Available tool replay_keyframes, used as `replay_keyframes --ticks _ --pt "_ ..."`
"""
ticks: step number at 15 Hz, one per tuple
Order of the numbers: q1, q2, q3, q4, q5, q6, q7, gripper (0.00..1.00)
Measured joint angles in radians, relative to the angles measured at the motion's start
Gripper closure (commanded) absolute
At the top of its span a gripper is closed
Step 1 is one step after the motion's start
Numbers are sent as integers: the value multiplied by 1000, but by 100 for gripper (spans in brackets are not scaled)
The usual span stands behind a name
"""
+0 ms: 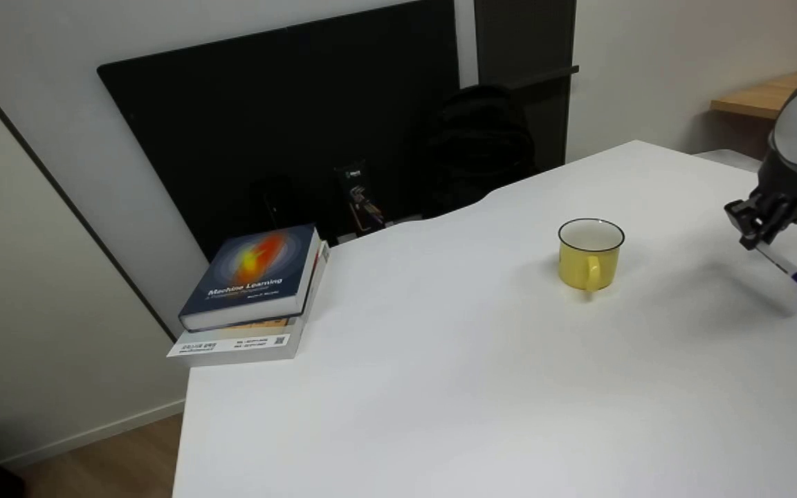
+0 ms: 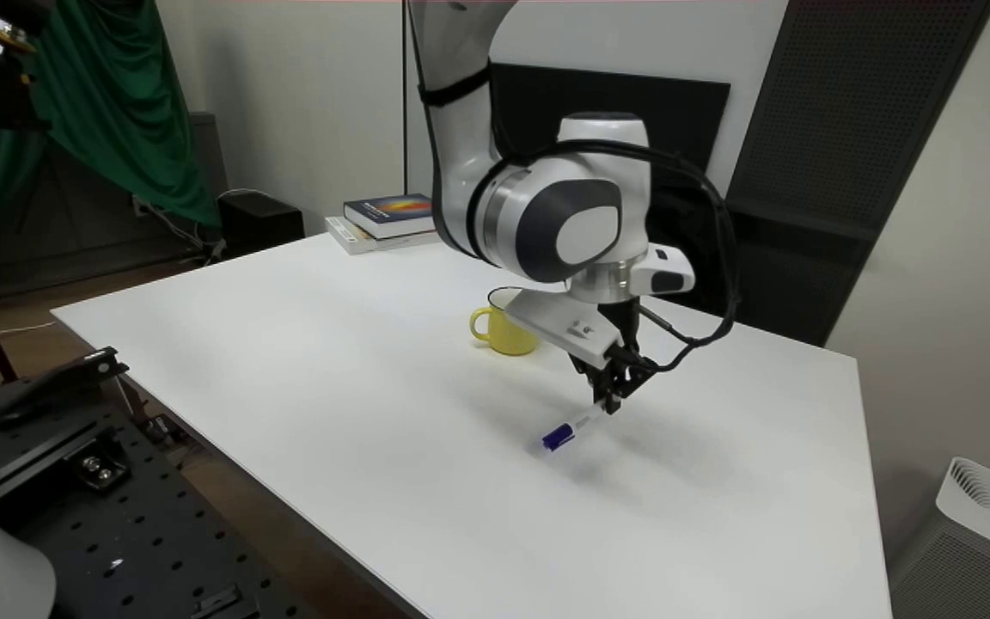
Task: Put the marker inside the cup
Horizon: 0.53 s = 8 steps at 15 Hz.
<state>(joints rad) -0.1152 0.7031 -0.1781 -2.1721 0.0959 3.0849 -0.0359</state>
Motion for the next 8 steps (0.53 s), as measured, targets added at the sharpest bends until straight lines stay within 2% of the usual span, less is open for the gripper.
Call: replay_keyframes --ticks 4,8 --pt "64 -52 -6 6 -1 3 23 96" --pt "155 -89 -62 9 -6 18 35 96"
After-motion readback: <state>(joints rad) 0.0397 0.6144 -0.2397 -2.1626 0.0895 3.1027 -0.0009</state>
